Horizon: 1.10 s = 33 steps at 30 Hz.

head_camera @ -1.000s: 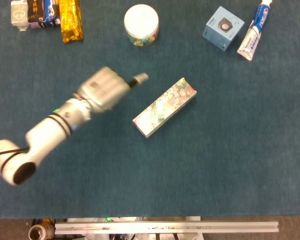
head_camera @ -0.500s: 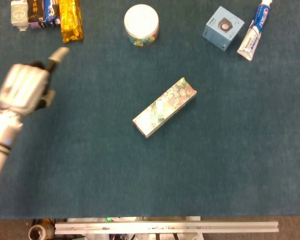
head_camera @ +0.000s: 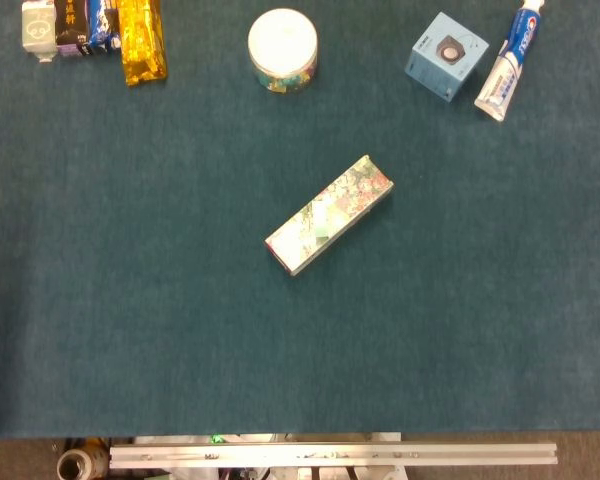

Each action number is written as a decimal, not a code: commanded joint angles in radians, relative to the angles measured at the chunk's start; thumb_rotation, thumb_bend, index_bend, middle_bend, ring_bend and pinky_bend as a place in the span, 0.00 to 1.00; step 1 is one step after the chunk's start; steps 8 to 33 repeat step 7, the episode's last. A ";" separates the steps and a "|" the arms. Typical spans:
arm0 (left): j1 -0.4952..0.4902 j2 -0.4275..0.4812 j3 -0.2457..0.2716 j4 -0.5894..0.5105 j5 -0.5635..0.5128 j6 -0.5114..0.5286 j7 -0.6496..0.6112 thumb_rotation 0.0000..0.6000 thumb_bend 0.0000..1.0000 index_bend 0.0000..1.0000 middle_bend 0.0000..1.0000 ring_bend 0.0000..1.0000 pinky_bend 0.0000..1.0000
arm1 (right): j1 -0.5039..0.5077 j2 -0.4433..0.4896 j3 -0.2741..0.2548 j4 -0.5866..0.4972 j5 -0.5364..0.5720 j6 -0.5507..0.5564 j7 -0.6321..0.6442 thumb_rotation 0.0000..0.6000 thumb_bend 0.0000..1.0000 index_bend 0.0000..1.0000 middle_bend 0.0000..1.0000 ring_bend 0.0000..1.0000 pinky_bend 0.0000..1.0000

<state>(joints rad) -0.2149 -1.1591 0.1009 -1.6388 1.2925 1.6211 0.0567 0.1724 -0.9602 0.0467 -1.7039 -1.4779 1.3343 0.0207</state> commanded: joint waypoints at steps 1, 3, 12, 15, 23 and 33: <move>0.038 0.011 0.004 -0.012 0.032 0.026 -0.014 1.00 0.33 0.09 0.35 0.36 0.49 | 0.000 -0.003 -0.003 -0.007 -0.010 0.002 0.003 1.00 0.09 0.38 0.45 0.47 0.53; 0.051 0.012 0.003 -0.016 0.048 0.035 -0.010 1.00 0.33 0.09 0.35 0.36 0.49 | -0.001 -0.001 -0.005 -0.016 -0.016 0.004 0.008 1.00 0.10 0.38 0.45 0.47 0.53; 0.072 0.014 -0.007 -0.028 0.074 0.038 -0.003 1.00 0.33 0.09 0.35 0.36 0.49 | -0.005 0.003 -0.009 -0.025 -0.028 0.013 0.008 1.00 0.11 0.38 0.45 0.47 0.53; 0.072 0.014 -0.007 -0.028 0.074 0.038 -0.003 1.00 0.33 0.09 0.35 0.36 0.49 | -0.005 0.003 -0.009 -0.025 -0.028 0.013 0.008 1.00 0.11 0.38 0.45 0.47 0.53; 0.072 0.014 -0.007 -0.028 0.074 0.038 -0.003 1.00 0.33 0.09 0.35 0.36 0.49 | -0.005 0.003 -0.009 -0.025 -0.028 0.013 0.008 1.00 0.11 0.38 0.45 0.47 0.53; 0.072 0.014 -0.007 -0.028 0.074 0.038 -0.003 1.00 0.33 0.09 0.35 0.36 0.49 | -0.005 0.003 -0.009 -0.025 -0.028 0.013 0.008 1.00 0.11 0.38 0.45 0.47 0.53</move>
